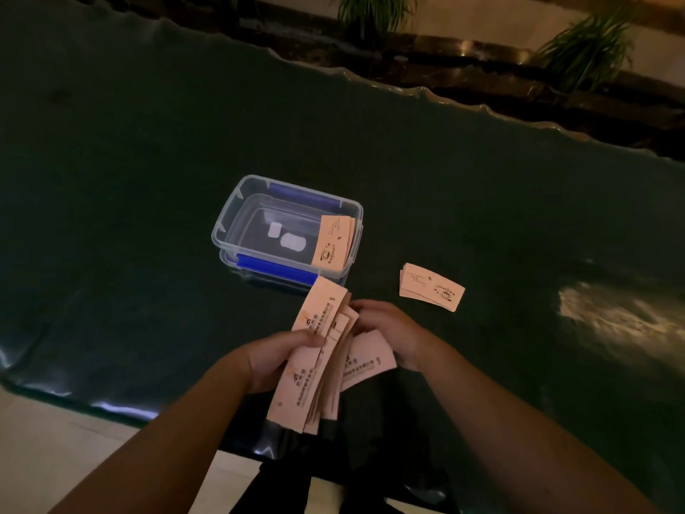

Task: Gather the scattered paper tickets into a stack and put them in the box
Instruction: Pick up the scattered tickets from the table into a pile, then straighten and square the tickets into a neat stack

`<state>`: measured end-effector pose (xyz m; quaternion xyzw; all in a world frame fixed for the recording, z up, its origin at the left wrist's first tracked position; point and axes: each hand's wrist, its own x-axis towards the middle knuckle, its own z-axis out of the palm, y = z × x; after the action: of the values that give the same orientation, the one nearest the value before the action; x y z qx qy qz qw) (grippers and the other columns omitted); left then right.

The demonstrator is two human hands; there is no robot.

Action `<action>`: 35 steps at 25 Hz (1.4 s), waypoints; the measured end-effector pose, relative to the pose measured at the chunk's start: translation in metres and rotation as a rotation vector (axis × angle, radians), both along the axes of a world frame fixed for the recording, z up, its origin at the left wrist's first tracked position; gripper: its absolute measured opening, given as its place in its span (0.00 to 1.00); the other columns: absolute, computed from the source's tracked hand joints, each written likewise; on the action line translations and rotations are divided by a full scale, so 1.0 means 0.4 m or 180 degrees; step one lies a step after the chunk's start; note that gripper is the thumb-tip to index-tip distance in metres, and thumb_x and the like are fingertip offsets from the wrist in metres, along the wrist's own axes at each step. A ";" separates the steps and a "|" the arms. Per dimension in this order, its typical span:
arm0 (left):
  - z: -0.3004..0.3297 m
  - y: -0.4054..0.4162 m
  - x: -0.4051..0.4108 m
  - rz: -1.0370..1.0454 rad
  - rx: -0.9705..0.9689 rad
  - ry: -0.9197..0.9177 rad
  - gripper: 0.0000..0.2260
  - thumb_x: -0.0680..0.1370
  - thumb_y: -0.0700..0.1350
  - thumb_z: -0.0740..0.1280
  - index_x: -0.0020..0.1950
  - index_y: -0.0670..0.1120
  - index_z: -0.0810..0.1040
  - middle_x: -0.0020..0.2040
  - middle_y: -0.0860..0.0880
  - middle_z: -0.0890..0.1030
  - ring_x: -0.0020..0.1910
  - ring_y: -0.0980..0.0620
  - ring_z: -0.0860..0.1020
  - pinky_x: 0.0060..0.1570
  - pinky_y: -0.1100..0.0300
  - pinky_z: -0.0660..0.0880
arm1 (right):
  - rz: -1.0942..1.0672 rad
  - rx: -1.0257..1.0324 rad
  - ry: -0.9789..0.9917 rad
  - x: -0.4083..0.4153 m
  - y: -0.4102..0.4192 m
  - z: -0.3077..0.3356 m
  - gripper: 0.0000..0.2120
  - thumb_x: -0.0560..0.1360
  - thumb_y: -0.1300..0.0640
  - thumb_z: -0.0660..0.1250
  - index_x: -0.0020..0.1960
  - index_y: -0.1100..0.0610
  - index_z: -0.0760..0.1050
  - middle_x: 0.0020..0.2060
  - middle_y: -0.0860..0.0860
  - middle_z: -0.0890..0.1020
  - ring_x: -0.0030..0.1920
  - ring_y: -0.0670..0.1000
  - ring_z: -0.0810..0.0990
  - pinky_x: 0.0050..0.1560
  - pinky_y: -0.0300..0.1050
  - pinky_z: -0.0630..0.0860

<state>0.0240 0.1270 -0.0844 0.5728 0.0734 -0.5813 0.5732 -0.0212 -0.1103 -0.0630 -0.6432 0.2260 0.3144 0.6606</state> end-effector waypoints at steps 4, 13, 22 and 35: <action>0.017 -0.058 -0.028 -0.0416 -0.0053 0.0101 0.24 0.71 0.57 0.73 0.64 0.47 0.80 0.50 0.46 0.90 0.49 0.48 0.88 0.45 0.55 0.84 | -0.1466 0.0172 0.0632 0.000 0.020 -0.016 0.25 0.83 0.36 0.63 0.61 0.56 0.84 0.49 0.61 0.91 0.48 0.60 0.91 0.53 0.57 0.84; 0.146 -0.226 0.063 -0.2034 0.0147 -0.0797 0.29 0.71 0.50 0.71 0.70 0.59 0.66 0.56 0.50 0.87 0.53 0.52 0.87 0.51 0.54 0.82 | -0.0846 0.0532 0.0351 -0.066 -0.199 0.076 0.31 0.72 0.34 0.73 0.67 0.53 0.82 0.62 0.61 0.88 0.64 0.64 0.86 0.67 0.70 0.78; 0.185 -0.401 0.107 -0.1757 0.0136 -0.0409 0.19 0.75 0.55 0.75 0.65 0.55 0.80 0.54 0.48 0.89 0.51 0.49 0.88 0.49 0.53 0.83 | -0.1675 0.0844 0.0270 -0.171 -0.321 0.071 0.22 0.81 0.46 0.71 0.69 0.59 0.80 0.62 0.63 0.87 0.63 0.63 0.87 0.66 0.65 0.81; 0.135 -0.465 0.122 -0.1907 0.0216 -0.0164 0.20 0.75 0.55 0.74 0.67 0.54 0.84 0.65 0.40 0.84 0.67 0.34 0.79 0.69 0.41 0.73 | -0.1850 0.1216 0.0387 -0.206 -0.323 -0.008 0.31 0.72 0.44 0.80 0.70 0.56 0.79 0.59 0.59 0.89 0.59 0.59 0.89 0.54 0.56 0.87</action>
<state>0.0727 -0.0590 -0.0304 0.6024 -0.0940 -0.7070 0.3584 -0.1035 -0.2394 -0.0662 -0.3970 0.3757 0.1876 0.8161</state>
